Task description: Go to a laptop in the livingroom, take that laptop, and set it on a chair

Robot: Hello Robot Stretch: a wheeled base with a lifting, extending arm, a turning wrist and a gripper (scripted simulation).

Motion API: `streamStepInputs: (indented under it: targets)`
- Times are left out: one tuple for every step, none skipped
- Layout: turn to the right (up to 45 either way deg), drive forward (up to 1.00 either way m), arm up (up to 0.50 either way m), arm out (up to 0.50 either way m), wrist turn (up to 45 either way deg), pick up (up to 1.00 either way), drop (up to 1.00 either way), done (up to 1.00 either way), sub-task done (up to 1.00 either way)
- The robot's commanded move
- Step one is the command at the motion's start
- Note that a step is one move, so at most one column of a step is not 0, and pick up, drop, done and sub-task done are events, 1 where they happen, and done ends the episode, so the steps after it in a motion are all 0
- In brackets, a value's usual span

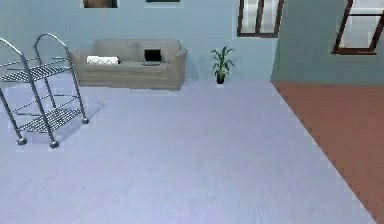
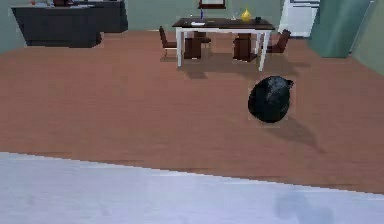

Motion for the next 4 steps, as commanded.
streamStepInputs:
  targets:
    - [0.0,1.00,0.00,0.00,0.0,0.00,0.00,0.00,0.00]
    - [0.0,1.00,0.00,0.00,0.0,0.00,0.00,0.00,0.00]
    - [0.0,1.00,0.00,0.00,0.0,0.00,0.00,0.00,0.00]
    - [0.0,0.85,0.00,0.00,0.0,0.00,0.00,0.00,0.00]
